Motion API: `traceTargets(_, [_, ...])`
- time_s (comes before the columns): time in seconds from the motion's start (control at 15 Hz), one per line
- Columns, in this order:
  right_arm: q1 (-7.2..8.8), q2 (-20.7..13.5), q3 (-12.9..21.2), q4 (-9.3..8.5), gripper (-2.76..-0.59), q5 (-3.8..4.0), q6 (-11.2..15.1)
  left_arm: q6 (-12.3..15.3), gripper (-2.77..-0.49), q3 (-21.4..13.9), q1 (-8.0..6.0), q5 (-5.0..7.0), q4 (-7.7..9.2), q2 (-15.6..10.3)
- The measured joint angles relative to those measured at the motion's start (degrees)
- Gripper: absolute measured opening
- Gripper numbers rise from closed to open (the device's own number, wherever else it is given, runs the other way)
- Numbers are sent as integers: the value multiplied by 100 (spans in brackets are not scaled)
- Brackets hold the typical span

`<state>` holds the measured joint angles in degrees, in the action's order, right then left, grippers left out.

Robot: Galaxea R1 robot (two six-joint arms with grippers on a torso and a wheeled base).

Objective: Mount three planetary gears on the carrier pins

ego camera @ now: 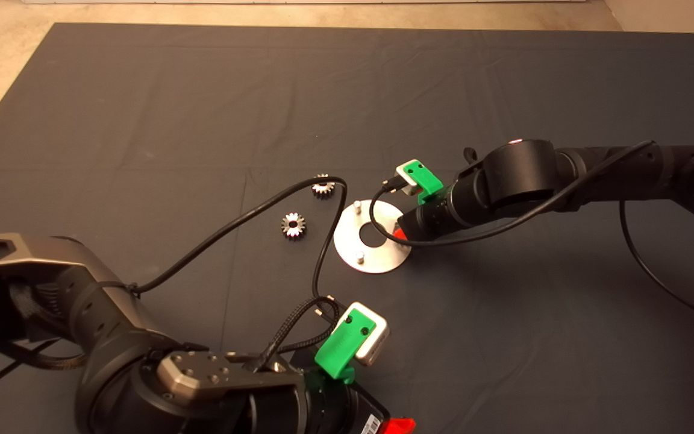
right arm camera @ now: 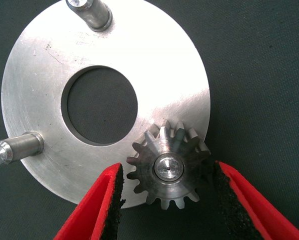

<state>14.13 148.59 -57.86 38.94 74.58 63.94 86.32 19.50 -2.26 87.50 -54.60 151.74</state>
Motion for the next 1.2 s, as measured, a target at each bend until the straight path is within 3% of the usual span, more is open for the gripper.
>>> traceTargets(0.27, [0, -5, 0, 0, -177, 0, 0, 0, -51, 0, 0, 0, 0, -2])
traceTargets(0.53, [1, -20, 16, 0, -175, 78, 0, 0, -51, 0, -1, 0, -2, -2])
traceTargets(0.67, [13, -33, 195, -5, -158, 122, 2, 0, -51, 0, 0, 0, -2, -16])
traceTargets(0.8, [132, -33, 265, -11, -154, 174, 4, 0, -51, 0, 0, 0, -2, -35])
traceTargets(0.87, [257, -35, 327, -5, -147, 250, 4, 0, -51, 0, 0, 0, -3, -61])
traceTargets(0.93, [365, -51, 484, -5, -146, 379, 20, 0, -51, 0, -2, 1, -5, -69])
traceTargets(1.07, [386, -79, 870, -7, -147, 693, 28, 0, -51, 0, 0, 1, -5, -80])
traceTargets(1.2, [386, -282, 1353, -5, -147, 846, 48, 0, -51, 0, 0, 0, -5, -80])
